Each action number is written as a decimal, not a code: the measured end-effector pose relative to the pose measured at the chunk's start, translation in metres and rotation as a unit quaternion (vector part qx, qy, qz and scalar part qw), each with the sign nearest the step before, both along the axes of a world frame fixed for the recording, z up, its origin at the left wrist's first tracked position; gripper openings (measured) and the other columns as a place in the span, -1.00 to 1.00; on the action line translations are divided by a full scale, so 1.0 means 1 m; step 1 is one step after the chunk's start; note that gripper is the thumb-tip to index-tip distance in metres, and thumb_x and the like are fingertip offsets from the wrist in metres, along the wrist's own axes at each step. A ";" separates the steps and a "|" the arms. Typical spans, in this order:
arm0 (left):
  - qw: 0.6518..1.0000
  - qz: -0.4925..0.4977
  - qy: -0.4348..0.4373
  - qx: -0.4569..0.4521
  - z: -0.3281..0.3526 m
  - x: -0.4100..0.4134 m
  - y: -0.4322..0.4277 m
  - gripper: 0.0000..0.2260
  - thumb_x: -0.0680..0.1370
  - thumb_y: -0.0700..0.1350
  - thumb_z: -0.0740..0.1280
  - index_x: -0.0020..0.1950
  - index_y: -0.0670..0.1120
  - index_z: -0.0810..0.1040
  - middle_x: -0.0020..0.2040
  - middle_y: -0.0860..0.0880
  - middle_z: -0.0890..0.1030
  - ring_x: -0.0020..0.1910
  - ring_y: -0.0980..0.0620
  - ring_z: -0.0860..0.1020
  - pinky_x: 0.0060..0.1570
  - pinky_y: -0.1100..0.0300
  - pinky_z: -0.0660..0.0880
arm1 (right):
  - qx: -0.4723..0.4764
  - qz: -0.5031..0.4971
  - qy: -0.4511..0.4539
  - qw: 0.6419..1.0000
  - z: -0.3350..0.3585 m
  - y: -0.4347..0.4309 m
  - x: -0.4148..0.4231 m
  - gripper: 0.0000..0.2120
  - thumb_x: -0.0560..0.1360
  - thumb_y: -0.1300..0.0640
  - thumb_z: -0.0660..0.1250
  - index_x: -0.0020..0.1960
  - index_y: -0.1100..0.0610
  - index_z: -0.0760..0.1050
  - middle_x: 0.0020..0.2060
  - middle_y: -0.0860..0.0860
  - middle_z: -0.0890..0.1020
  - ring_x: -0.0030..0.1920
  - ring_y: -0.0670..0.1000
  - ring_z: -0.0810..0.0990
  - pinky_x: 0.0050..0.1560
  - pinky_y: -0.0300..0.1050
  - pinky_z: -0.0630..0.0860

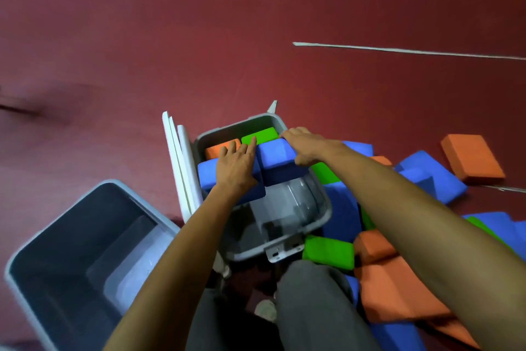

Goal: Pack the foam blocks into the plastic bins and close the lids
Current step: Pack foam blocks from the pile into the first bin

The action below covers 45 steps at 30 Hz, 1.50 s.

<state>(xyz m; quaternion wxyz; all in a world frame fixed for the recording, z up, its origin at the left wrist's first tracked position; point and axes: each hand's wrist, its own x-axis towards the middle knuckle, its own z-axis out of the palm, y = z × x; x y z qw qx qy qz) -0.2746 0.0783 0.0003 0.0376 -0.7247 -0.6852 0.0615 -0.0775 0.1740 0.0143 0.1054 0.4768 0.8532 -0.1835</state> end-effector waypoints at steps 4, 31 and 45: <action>1.000 0.018 -0.008 -0.024 -0.042 -0.025 0.046 -0.01 0.34 0.15 0.49 0.62 -0.07 0.04 0.36 -0.03 0.48 0.30 -0.19 0.36 0.17 -0.04 0.28 | -0.013 0.013 -0.014 1.000 -0.042 0.048 -0.026 -0.28 0.42 0.24 0.33 0.53 0.02 0.18 0.43 0.05 0.29 0.49 0.11 0.21 0.41 0.22 0.32; 0.991 0.133 0.010 -0.001 -0.269 -0.060 0.135 -0.02 0.50 0.19 0.39 0.64 -0.05 -0.21 0.65 -0.02 -0.07 0.56 -0.14 0.10 0.45 -0.13 0.16 | 0.234 -0.025 -0.117 0.965 -0.294 0.087 -0.068 -0.24 0.56 0.13 0.05 0.60 0.28 -0.29 0.60 0.24 -0.15 0.59 0.29 -0.12 0.54 0.31 -0.15; 0.987 0.130 -0.052 -0.079 -0.206 -0.018 0.116 -0.07 0.50 0.24 0.38 0.64 0.03 -0.15 0.63 -0.06 -0.03 0.57 -0.16 0.07 0.45 -0.11 0.19 | 0.140 -0.024 -0.126 0.982 -0.221 0.055 -0.063 -0.05 0.49 -0.06 0.35 0.64 0.15 -0.16 0.60 0.23 -0.20 0.60 0.25 -0.19 0.56 0.27 -0.12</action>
